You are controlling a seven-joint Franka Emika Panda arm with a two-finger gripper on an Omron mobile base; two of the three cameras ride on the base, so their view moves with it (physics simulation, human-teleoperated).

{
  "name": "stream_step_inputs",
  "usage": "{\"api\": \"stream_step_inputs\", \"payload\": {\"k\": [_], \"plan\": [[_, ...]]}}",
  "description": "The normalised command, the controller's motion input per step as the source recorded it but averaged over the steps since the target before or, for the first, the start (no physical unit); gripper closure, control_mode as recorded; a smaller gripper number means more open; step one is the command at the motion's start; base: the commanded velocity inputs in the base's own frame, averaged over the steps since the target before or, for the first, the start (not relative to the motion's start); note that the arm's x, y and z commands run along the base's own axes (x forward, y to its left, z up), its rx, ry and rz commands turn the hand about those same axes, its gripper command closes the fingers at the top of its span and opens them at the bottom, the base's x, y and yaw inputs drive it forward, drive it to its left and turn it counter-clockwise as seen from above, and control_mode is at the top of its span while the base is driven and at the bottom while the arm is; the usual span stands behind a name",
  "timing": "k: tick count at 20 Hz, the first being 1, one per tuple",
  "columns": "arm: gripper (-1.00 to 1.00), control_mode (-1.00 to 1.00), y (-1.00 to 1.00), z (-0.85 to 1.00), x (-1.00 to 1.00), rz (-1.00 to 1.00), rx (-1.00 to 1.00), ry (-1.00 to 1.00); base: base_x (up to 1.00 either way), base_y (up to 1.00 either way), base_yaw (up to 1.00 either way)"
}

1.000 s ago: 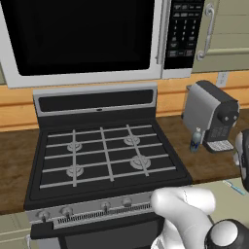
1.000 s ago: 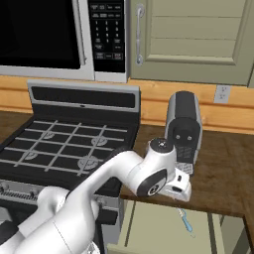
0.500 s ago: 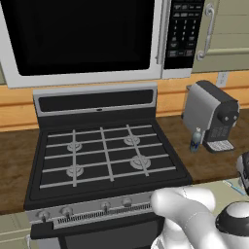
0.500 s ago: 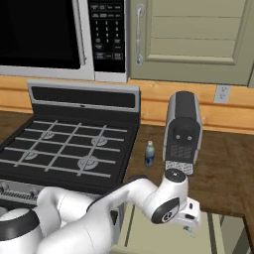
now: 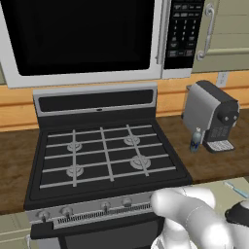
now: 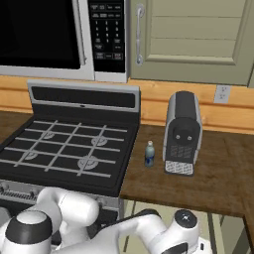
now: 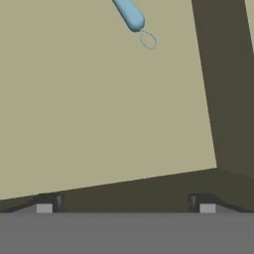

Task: Pick the peeler from the drawer and place it on the counter.

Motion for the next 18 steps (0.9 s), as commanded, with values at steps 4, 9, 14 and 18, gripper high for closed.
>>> {"api": "stream_step_inputs", "payload": {"k": [4, 9, 14, 18], "plan": [[-1.0, -1.0, -0.22, 0.0, -0.29, 0.0, 0.0, 0.03, 0.0, 0.0, 0.0], [-1.0, -1.0, -0.53, -0.06, -0.62, 0.0, -0.02, 0.12, 0.0, 0.0, 0.0], [-1.0, -1.0, -0.46, -0.21, -0.59, 0.0, -0.07, 0.17, 0.0, 0.0, 0.0], [-1.0, -1.0, -0.46, -0.19, -0.58, 0.0, -0.01, 0.05, 0.0, 0.0, 0.0]]}}
